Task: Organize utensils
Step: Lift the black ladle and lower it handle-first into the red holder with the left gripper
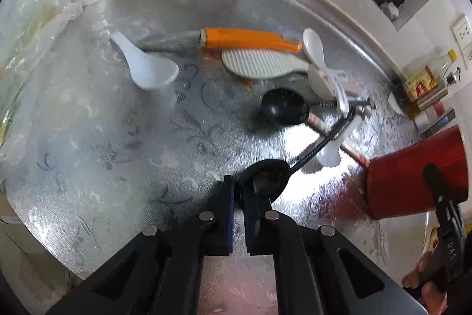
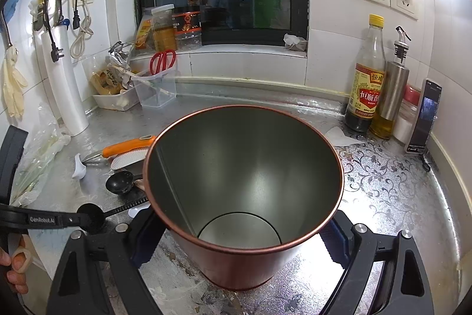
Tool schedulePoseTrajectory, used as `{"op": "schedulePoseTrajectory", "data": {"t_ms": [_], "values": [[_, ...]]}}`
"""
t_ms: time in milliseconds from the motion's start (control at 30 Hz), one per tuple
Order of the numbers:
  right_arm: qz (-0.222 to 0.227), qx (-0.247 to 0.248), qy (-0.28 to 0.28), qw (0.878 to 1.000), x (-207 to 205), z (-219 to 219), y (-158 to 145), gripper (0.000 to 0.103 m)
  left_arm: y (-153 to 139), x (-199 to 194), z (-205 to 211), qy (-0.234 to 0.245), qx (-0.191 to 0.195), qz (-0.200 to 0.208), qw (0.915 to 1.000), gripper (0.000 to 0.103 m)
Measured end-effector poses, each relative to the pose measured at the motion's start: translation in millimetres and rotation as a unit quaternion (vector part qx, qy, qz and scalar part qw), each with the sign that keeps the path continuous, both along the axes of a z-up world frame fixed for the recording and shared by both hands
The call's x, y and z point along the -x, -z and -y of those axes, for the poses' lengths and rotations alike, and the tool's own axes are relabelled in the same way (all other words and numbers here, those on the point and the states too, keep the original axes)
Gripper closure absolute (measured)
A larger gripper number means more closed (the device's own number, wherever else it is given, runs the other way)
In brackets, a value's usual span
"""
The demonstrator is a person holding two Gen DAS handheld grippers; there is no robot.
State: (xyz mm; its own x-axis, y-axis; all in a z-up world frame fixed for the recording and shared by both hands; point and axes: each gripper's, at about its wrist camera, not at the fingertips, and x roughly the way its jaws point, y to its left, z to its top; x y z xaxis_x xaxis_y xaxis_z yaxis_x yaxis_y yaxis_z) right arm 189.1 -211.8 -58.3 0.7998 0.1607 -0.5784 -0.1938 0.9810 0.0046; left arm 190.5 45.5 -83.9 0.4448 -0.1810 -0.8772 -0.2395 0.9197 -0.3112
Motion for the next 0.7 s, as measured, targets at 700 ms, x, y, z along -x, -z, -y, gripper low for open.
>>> {"op": "schedulePoseTrajectory", "data": {"t_ms": [700], "values": [[-0.002,-0.001,0.001,1.0,-1.5,0.7,-0.3,0.011,-151.3,24.9,13.7,0.062,-0.085,0.215,0.971,0.098]]}}
